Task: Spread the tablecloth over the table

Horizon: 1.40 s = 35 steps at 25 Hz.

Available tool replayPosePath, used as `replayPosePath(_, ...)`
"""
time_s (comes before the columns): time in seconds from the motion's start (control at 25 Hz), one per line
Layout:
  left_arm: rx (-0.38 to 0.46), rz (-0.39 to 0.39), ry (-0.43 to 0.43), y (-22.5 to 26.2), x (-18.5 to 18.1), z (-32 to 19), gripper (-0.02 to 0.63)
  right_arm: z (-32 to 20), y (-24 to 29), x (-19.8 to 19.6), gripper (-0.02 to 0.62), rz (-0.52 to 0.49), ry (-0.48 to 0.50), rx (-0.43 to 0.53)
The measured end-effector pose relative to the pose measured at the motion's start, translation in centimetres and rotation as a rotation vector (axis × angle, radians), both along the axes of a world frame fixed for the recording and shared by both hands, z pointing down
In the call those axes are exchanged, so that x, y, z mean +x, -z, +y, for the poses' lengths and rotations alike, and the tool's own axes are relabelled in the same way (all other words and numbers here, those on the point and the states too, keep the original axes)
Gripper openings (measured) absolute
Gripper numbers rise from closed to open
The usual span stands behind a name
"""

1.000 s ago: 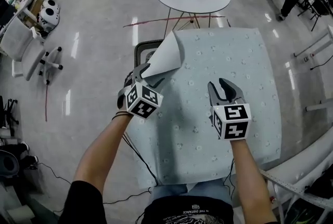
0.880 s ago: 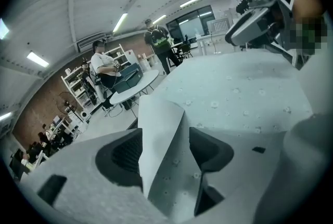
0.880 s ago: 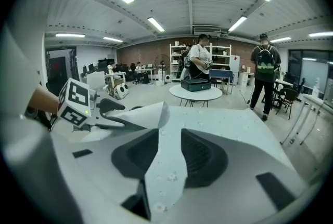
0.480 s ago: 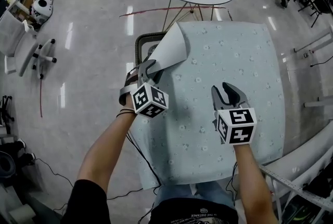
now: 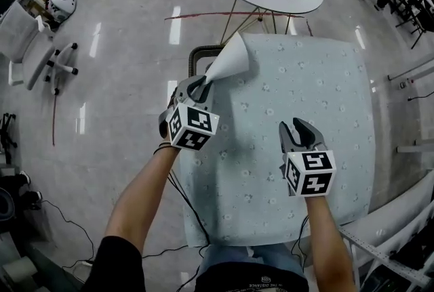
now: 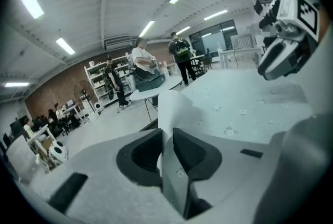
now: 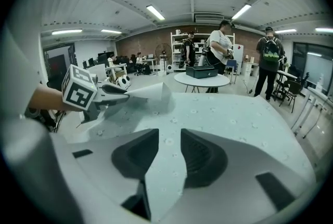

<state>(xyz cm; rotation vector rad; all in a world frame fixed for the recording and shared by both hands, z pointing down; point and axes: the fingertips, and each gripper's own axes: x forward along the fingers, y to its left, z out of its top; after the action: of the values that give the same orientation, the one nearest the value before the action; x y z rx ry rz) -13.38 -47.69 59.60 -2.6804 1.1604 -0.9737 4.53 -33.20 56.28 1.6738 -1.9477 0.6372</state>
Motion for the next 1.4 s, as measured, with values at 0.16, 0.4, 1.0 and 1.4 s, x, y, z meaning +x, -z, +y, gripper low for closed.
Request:
replayPosePath(0.16,-0.095,0.149,0.075,0.0,-1.3,-1.3,0.074,-0.6,-0.6,-1.2,0.137,0.0,0.018,-0.009)
replayPosePath(0.4,-0.202,0.324,0.207,-0.6,-3.6,-3.4,0.074,-1.3,-1.3,-2.4,0.137,-0.001,0.04,-0.027)
replayPosePath(1.0,-0.29,0.378,0.373,-4.9,-7.7,-5.9,0.037,-2.6,-3.4,-3.8,0.137,-0.015,0.054,-0.063)
replayPosePath(1.4,-0.211,0.243,0.372,-3.6,-8.5,-4.7,0.129,-1.3,-2.3,-3.1,0.137,-0.037,0.041,-0.042)
